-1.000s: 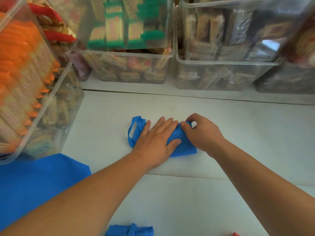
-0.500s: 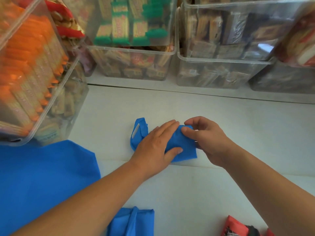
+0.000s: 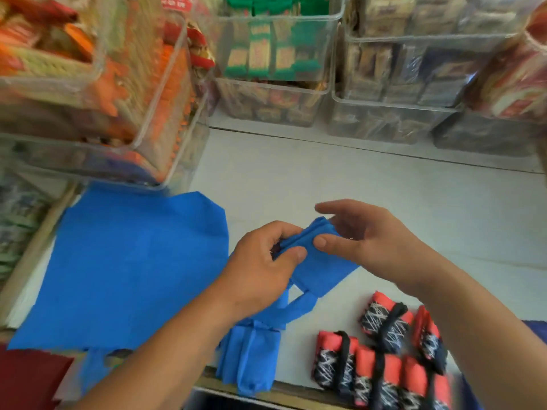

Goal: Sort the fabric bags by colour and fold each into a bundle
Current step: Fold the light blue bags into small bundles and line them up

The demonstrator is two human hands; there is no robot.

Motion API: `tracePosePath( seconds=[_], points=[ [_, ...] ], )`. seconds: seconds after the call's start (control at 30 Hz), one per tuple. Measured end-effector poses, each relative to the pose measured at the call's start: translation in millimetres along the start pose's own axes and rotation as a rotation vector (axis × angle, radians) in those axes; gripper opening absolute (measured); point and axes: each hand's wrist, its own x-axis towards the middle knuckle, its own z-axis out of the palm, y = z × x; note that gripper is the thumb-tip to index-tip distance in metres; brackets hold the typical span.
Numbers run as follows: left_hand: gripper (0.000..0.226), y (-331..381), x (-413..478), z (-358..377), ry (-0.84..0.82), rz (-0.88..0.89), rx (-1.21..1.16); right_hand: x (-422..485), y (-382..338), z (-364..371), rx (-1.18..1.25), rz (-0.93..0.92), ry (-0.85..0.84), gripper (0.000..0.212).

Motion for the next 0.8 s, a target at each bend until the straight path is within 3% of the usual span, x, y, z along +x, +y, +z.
tracePosePath(
  seconds=[0.1, 0.17, 0.27, 0.4, 0.43, 0.53, 0.67, 0.73, 0.8],
  points=[
    [0.013, 8, -42, 2, 0.003, -0.034, -0.118, -31, -16, 14, -0.129, 0.033, -0.066, 0.028],
    [0.014, 13, -61, 2, 0.003, -0.015, -0.166, -48, -26, 22, -0.165, 0.024, -0.023, 0.02],
    [0.021, 21, -82, -6, 0.01, -0.004, -0.213, -70, -34, 31, 0.012, 0.063, 0.026, 0.014],
    [0.076, 10, -119, -30, -0.082, -0.067, 0.093, -81, -38, 31, 0.225, 0.148, 0.129, 0.02],
    [0.076, 6, -125, -34, -0.075, -0.073, 0.157, -82, -39, 30, 0.224, 0.157, 0.133, 0.022],
    [0.039, 4, -129, -42, -0.012, -0.142, 0.053, -83, -45, 32, 0.201, 0.16, 0.089, 0.026],
    [0.014, 7, -128, -56, -0.122, -0.184, 0.025, -79, -52, 39, 0.194, 0.126, 0.034, 0.03],
    [0.013, 10, -130, -70, -0.126, -0.176, -0.121, -75, -52, 41, 0.207, 0.119, 0.062, 0.033],
    [0.025, 11, -135, -89, -0.105, -0.199, -0.357, -72, -47, 41, 0.244, 0.146, 0.091, 0.034]
  ],
)
